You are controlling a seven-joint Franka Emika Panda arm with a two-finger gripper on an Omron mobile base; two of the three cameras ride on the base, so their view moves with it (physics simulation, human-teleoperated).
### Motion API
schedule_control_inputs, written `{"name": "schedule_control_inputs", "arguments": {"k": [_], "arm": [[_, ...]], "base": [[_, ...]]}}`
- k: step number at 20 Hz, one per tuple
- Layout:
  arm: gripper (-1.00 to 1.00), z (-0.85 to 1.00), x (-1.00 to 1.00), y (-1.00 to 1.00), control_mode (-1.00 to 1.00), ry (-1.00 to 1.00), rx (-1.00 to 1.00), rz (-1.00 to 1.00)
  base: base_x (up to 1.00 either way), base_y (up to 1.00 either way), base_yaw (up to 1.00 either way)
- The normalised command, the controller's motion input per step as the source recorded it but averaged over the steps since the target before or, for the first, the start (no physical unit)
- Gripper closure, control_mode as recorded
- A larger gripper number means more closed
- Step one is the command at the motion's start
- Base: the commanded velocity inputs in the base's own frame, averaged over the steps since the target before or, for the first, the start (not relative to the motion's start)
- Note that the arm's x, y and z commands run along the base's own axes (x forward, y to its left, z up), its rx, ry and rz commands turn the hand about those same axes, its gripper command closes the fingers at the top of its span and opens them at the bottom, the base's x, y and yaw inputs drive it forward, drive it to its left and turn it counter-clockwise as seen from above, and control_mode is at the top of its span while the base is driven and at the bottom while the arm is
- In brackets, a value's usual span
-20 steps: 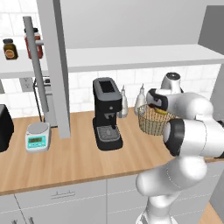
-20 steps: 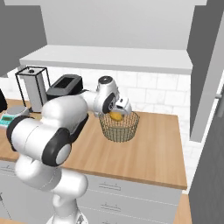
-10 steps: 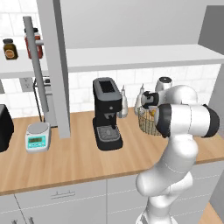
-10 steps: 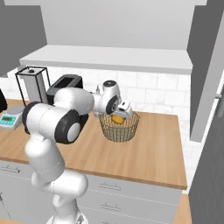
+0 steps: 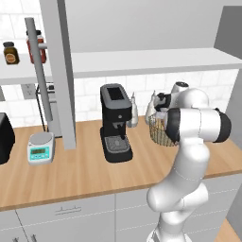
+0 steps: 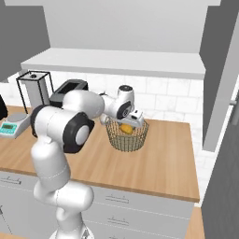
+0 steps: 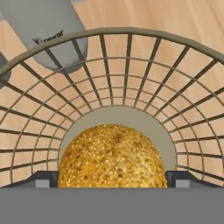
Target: Open the cabinet, pick up the bread from the cabinet and place it in the basket. Then move the basket to the dining counter.
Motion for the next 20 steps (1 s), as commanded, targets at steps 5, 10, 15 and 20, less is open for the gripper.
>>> {"name": "schedule_control_inputs", "arguments": {"k": [5, 10, 15, 20], "arm": [[1.0, 0.0, 0.19, 0.0, -1.0, 0.27, -0.02, 0.0], [1.0, -0.07, 0.06, 0.0, -1.0, 0.24, 0.0, 0.0], [1.0, -0.17, 0.0, 0.0, -1.0, 0.07, 0.0, 0.0], [1.0, -0.15, 0.0, 0.0, -1.0, 0.02, 0.0, 0.0]], "base": [[0.0, 0.0, 0.0], [0.0, 0.0, 0.0], [0.0, 0.0, 0.0], [0.0, 0.0, 0.0]]}}
